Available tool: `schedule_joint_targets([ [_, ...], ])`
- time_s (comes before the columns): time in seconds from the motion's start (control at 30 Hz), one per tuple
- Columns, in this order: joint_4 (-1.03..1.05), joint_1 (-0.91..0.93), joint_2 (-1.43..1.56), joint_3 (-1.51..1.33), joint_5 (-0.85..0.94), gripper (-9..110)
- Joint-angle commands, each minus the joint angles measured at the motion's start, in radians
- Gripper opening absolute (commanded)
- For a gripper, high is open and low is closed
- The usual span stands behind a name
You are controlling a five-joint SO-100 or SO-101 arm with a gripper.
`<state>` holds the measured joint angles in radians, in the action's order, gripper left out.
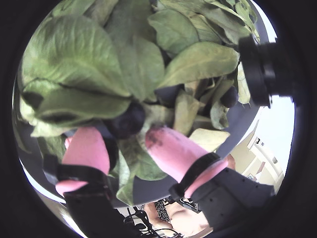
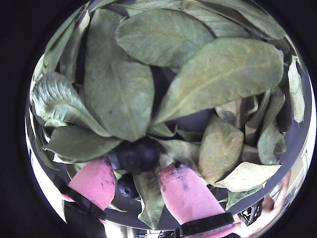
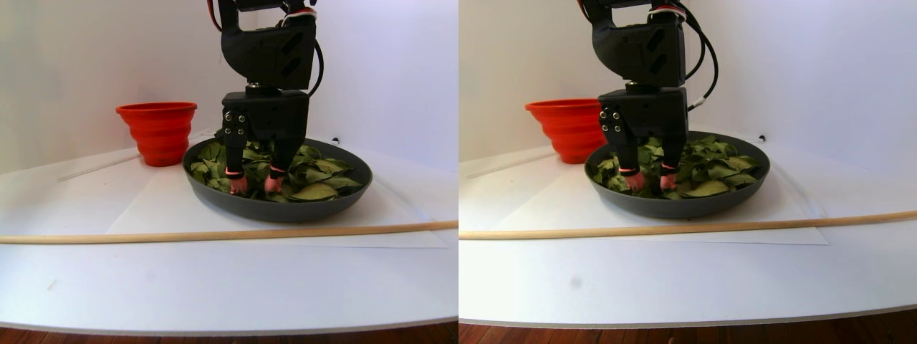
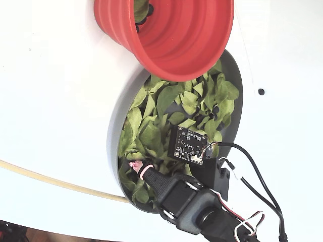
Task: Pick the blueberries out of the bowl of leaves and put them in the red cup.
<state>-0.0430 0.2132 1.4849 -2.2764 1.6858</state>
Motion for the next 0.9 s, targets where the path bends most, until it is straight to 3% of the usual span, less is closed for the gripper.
schedule_joint_targets([
  [0.0,-0.014,0.018,0.008,0.021,0.012,17],
  [0.87,-0.02,0.035,0.009,0.071,0.048,18],
])
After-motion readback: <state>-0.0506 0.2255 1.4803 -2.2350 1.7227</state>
